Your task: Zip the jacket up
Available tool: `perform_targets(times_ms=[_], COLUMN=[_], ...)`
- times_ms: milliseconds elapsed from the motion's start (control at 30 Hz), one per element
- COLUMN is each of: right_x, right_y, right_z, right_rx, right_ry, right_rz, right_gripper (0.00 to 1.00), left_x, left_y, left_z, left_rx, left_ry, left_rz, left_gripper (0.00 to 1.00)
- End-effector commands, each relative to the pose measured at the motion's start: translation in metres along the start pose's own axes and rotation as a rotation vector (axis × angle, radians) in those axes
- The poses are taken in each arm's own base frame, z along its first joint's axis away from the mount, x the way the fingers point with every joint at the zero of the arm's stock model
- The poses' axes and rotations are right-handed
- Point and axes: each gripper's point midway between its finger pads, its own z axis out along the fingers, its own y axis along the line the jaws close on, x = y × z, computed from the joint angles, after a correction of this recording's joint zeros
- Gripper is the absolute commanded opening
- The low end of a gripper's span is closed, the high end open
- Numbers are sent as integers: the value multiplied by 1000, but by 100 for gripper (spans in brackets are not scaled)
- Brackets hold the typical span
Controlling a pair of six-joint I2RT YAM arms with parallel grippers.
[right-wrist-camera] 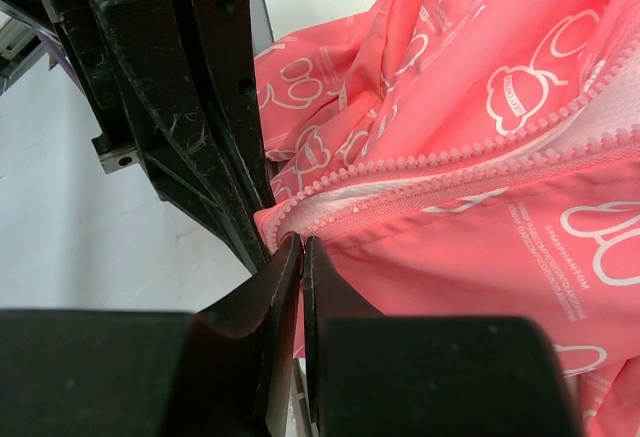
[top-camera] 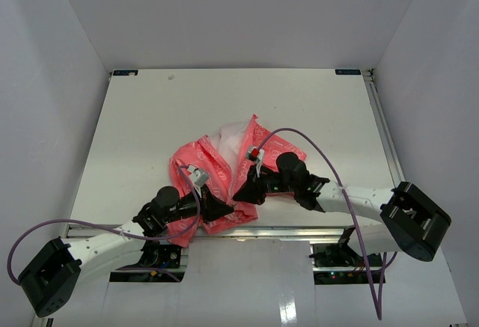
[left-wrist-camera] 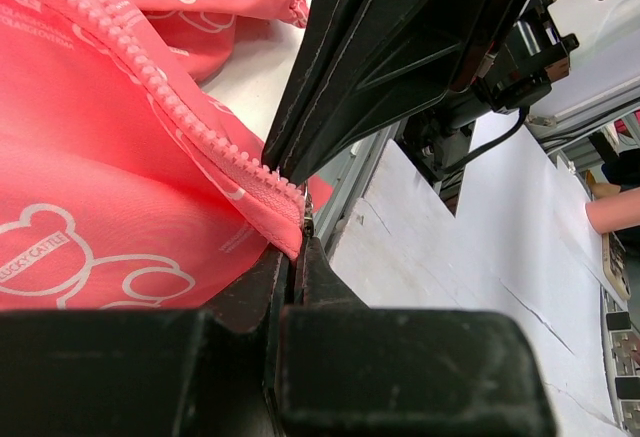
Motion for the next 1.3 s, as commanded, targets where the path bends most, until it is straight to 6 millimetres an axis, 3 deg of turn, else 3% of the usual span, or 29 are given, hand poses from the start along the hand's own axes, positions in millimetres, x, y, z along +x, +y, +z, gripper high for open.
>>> perform_targets(times_ms=[0,167,533,833,1267], right_x=[-10,-33,-47,-16,-11], right_y=[1,-2,4,19,14], right_z=[-4,-14,-17,-1,3], right_rx=[20,93,139,20,33], right_ry=[-29,-93,-122,3,20], right_rz=[-54,-121,-251,-189,-160], right_gripper=[8,8,8,8,22], left_x=[8,6,1,1,2], left_y=[0,-7,-10,-9,-7], left_z=[-3,-3,0,1,-1], left_rx=[10,33,31,23,19], left_ry=[17,27,44,46,39], left_rz=[2,-9,-15,-16,-11], left_gripper=[0,0,0,0,0])
